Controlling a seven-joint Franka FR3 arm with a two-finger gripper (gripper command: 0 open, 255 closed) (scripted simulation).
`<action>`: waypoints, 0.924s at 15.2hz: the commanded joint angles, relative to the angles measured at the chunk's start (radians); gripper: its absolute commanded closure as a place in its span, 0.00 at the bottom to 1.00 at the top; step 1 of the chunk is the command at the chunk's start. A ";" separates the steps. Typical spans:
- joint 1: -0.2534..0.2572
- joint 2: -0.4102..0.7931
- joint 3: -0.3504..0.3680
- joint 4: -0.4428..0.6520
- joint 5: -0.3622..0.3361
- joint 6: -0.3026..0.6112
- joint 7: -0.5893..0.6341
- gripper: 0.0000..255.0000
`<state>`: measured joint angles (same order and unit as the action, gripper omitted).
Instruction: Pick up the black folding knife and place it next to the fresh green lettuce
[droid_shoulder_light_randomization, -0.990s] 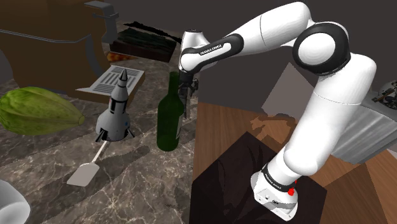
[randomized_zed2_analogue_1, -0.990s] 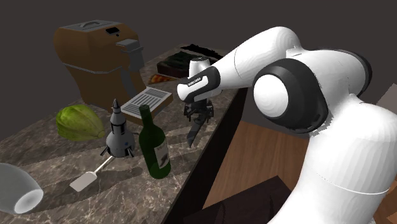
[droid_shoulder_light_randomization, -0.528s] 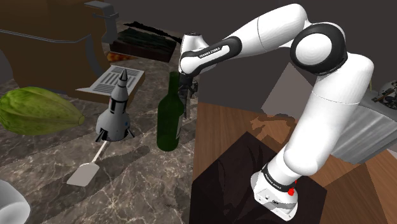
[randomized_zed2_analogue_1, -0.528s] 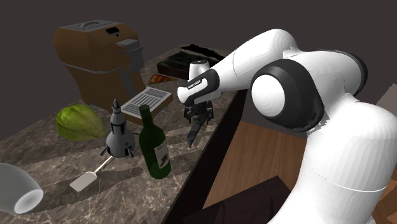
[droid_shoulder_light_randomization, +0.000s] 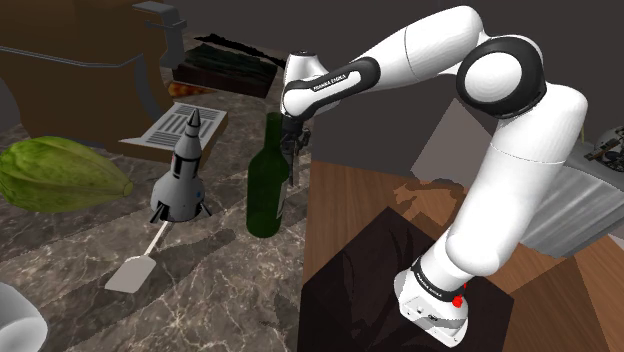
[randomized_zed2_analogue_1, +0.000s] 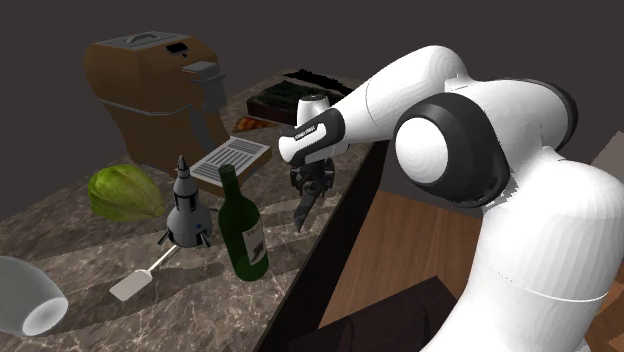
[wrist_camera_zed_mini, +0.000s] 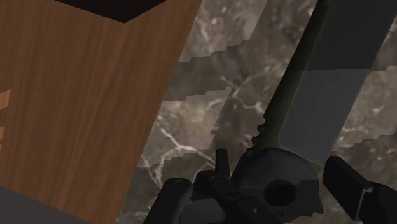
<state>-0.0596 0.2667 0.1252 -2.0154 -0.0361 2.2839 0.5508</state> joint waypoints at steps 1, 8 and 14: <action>0.000 0.000 0.000 0.000 0.000 0.000 0.000 1.00; -0.002 -0.029 0.001 0.018 0.005 -0.047 -0.004 1.00; -0.003 -0.069 0.003 0.050 0.012 -0.118 -0.008 1.00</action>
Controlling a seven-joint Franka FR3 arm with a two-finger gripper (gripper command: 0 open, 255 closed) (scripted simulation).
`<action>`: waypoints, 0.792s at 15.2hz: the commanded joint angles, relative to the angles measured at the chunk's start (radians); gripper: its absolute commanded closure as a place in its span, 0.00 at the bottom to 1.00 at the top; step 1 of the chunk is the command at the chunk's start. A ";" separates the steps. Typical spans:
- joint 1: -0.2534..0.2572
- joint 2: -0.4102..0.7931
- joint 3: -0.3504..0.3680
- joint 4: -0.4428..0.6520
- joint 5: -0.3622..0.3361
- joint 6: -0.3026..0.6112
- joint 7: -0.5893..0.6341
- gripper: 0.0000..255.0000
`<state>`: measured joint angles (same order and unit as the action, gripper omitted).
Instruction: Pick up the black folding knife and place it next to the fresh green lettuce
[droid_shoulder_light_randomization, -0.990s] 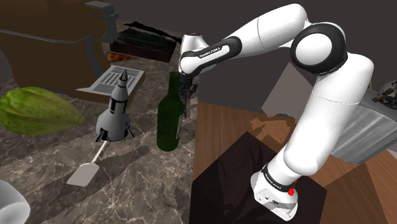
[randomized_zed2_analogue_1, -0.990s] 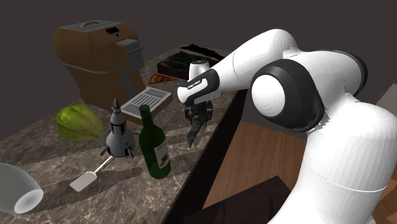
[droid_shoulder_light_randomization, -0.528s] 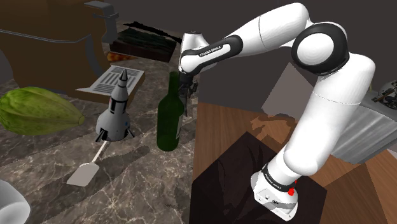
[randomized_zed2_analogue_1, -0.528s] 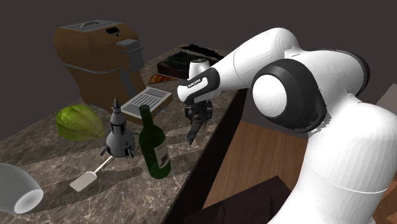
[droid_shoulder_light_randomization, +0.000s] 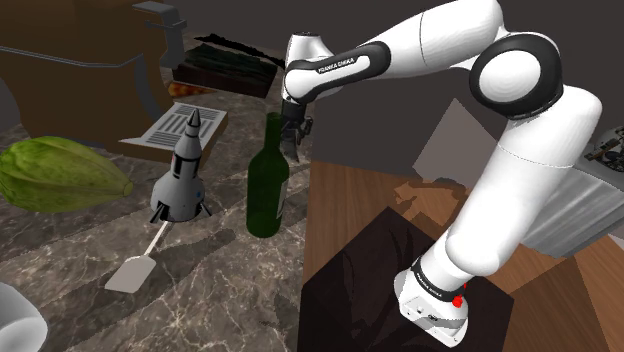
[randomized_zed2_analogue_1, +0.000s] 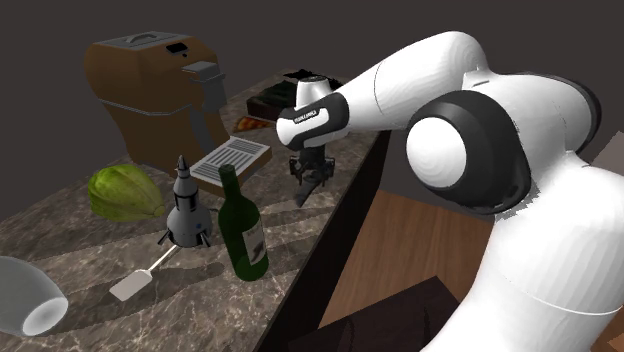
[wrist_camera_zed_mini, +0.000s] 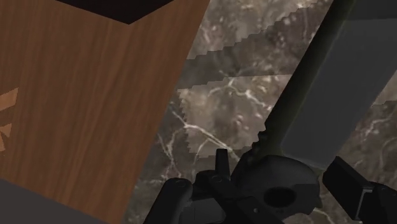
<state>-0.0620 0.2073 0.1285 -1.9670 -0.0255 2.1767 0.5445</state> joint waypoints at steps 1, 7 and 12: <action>-0.001 -0.015 0.000 0.008 0.003 -0.023 -0.002 1.00; -0.002 -0.047 0.001 0.050 0.008 -0.097 -0.006 1.00; -0.003 -0.068 0.002 0.092 0.012 -0.159 -0.008 1.00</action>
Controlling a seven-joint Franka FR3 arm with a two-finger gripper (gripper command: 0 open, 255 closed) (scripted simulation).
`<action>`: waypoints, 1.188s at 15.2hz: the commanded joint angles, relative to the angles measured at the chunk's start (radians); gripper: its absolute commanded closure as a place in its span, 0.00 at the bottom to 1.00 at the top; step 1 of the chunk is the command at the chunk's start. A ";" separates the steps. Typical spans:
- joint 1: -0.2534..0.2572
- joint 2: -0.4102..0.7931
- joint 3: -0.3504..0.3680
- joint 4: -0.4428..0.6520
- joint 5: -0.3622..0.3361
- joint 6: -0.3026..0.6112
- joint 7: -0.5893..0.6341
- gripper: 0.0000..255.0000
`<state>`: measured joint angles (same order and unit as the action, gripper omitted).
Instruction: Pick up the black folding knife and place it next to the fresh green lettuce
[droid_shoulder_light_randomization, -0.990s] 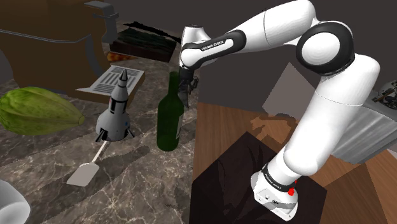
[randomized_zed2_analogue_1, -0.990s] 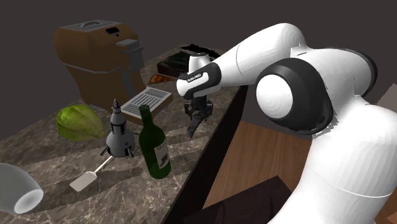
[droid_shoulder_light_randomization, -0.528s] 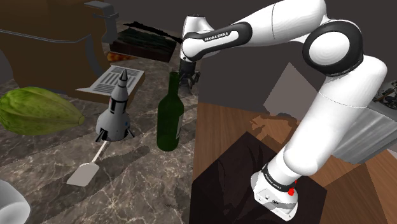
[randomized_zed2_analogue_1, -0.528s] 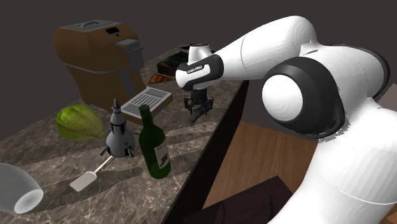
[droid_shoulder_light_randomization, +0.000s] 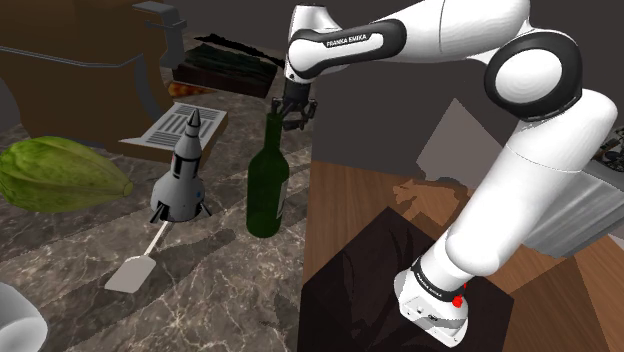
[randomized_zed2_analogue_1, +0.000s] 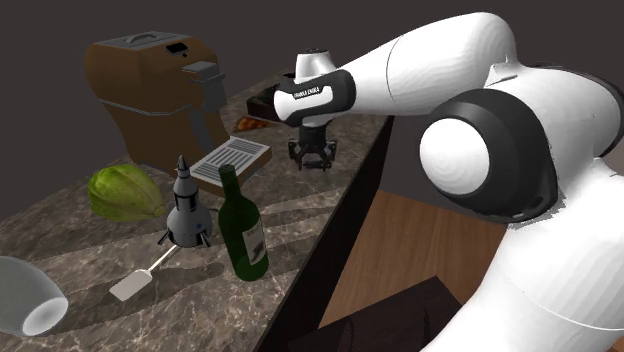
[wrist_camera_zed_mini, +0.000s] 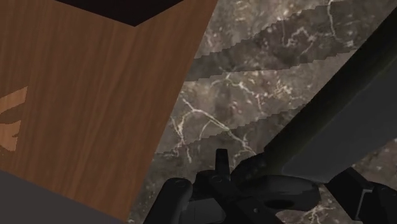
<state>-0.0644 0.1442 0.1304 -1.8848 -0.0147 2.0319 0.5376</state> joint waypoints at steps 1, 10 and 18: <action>0.000 -0.009 0.000 0.018 0.001 -0.027 -0.001 1.00; -0.001 -0.033 0.001 0.110 0.005 -0.142 -0.003 1.00; -0.001 -0.040 0.001 0.208 0.006 -0.248 -0.004 1.00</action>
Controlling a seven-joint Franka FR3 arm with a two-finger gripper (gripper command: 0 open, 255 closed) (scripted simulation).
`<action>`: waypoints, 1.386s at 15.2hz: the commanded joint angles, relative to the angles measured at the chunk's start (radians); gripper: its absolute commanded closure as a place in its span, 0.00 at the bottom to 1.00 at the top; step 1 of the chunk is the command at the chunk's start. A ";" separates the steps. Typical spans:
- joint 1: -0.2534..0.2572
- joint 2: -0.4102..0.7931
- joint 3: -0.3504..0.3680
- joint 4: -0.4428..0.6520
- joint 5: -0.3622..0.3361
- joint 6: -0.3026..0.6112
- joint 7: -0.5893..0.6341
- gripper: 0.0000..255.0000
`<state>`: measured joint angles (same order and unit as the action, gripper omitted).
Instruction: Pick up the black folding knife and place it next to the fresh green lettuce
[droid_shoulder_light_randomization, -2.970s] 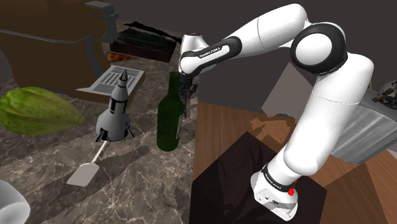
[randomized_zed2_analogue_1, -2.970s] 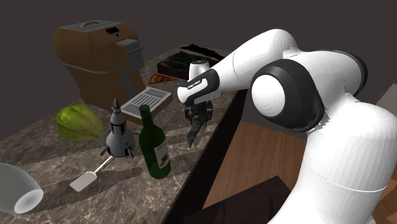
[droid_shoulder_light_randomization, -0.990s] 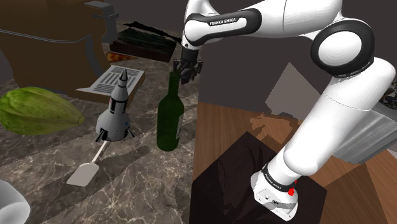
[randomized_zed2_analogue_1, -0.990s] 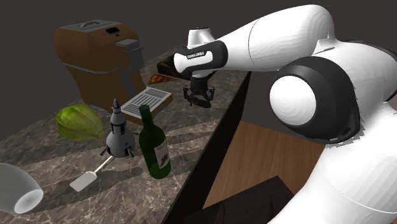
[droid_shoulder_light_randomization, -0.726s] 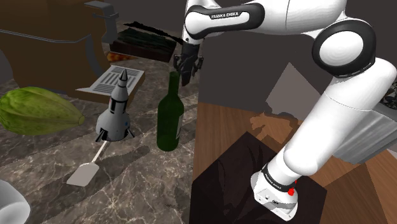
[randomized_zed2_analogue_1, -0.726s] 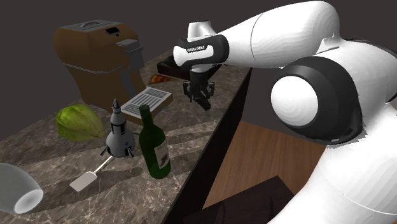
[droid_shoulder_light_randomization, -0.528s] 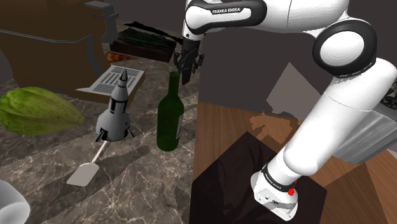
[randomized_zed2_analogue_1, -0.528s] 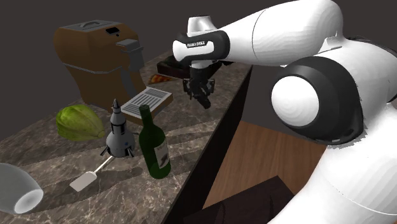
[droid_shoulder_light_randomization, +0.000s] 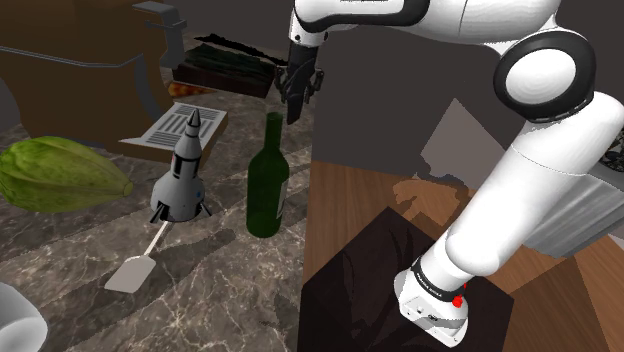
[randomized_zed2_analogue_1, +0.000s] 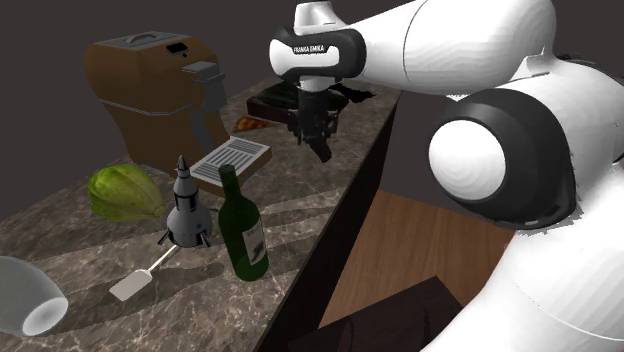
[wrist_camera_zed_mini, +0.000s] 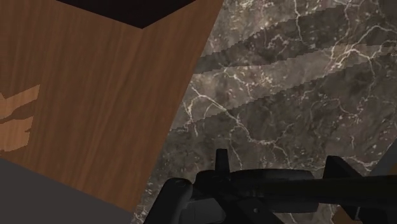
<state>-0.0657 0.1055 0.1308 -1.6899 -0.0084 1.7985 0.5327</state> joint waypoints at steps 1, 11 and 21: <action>0.001 -0.001 0.001 0.016 0.000 -0.017 0.001 1.00; 0.115 -0.086 0.103 -0.089 0.008 0.005 0.218 1.00; 0.235 -0.073 0.219 -0.074 0.000 0.002 0.454 1.00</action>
<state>0.1543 0.0155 0.3359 -1.7779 -0.0019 1.7981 0.9554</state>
